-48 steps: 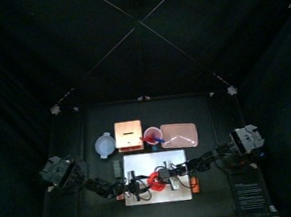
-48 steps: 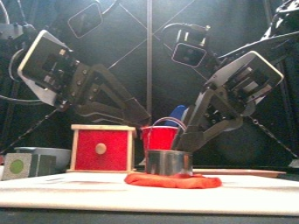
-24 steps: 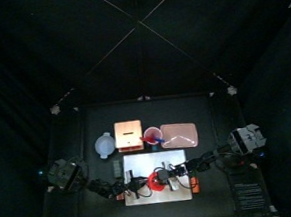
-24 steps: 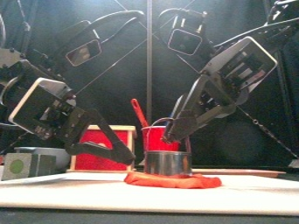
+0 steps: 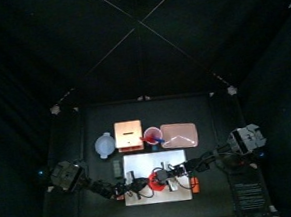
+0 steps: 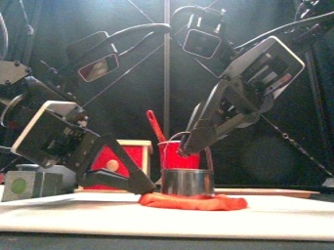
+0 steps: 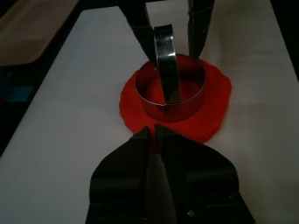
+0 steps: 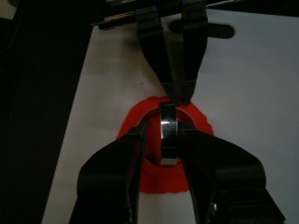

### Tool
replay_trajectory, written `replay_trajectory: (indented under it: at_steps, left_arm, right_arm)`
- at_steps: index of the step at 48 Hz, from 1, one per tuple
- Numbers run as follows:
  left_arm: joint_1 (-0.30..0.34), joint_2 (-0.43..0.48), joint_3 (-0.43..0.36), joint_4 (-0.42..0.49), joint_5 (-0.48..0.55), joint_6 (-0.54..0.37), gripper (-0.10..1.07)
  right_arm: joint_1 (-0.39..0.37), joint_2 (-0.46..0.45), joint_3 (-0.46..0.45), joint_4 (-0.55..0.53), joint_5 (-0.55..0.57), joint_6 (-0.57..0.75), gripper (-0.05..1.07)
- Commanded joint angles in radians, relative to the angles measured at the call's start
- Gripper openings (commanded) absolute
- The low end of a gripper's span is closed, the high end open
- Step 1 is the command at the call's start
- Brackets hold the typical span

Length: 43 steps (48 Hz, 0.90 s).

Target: Cut dough with cookie cutter and remove excess

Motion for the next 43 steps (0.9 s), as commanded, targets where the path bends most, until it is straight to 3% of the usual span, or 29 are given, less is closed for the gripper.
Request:
replay_trajectory:
  at_steps: [1, 17, 31, 43]
  left_arm:
    - [0.009, -0.003, -0.006, -0.014, 0.021, 0.0, 0.57]
    - [0.011, -0.003, -0.006, -0.015, 0.029, 0.002, 0.57]
    - [0.011, -0.005, -0.006, -0.014, 0.029, 0.002, 0.57]
    - [0.011, -0.008, -0.002, -0.015, 0.031, 0.0, 0.57]
  right_arm:
    - [-0.002, -0.032, -0.025, 0.003, 0.002, 0.003, 0.69]
    - [-0.005, -0.031, -0.032, 0.028, 0.002, 0.003, 0.67]
    - [-0.006, -0.032, -0.031, 0.023, 0.012, 0.003, 0.48]
    - [-0.011, -0.106, -0.017, 0.009, 0.06, 0.002, 0.47]
